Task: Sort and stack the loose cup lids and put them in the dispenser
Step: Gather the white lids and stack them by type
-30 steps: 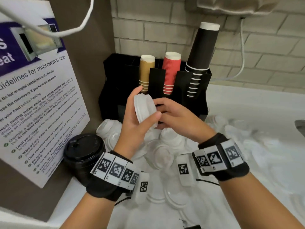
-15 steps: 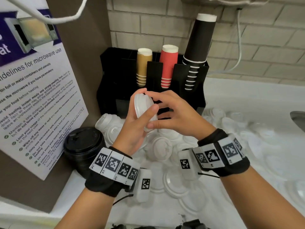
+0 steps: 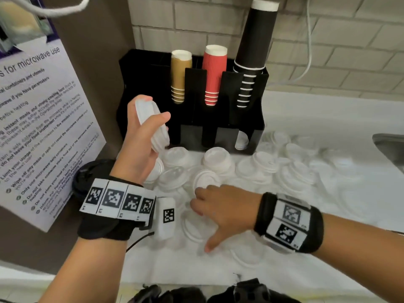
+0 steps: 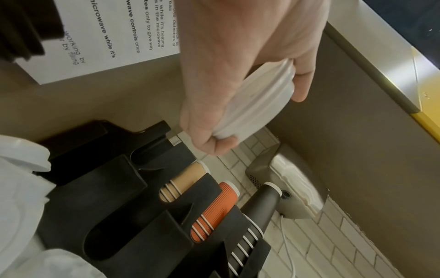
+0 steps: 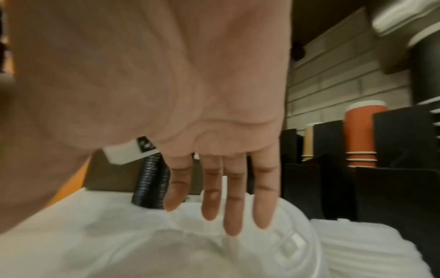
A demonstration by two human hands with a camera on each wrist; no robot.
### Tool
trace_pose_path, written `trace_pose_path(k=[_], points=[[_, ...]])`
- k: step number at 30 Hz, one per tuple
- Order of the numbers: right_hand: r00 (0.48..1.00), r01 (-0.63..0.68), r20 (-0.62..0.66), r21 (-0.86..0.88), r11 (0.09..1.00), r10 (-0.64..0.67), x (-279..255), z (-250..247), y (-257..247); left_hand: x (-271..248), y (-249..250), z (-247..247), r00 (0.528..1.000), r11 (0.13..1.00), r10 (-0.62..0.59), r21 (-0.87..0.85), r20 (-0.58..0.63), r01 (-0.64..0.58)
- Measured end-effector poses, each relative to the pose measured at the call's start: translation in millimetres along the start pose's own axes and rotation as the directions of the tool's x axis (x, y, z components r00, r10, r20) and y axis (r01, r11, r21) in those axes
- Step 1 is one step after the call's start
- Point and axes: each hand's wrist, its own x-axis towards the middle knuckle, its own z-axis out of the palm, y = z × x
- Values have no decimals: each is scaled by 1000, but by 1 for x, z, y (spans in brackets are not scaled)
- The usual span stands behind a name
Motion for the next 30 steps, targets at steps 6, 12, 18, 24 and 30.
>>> trace_pose_path(k=[6, 12, 18, 24, 30], points=[[986, -55, 151, -148, 988, 78, -3, 20, -3, -5, 3, -1, 1000, 999, 12, 45, 14, -12], [957, -285, -84, -109, 952, 277, -12, -13, 43, -7, 6, -3, 1000, 999, -2, 54, -3, 3], [987, -81, -133, 83, 993, 91, 5, -27, 39, -6, 1, 4, 998, 994, -59, 92, -1, 59], [993, 120, 36, -341, 932, -115, 36, 2, 6, -3, -3, 9, 992, 984, -124, 127, -38, 128], [987, 156, 4, -225, 962, -160, 38, 4, 13, -2, -6, 9, 993, 984, -115, 132, -31, 118]])
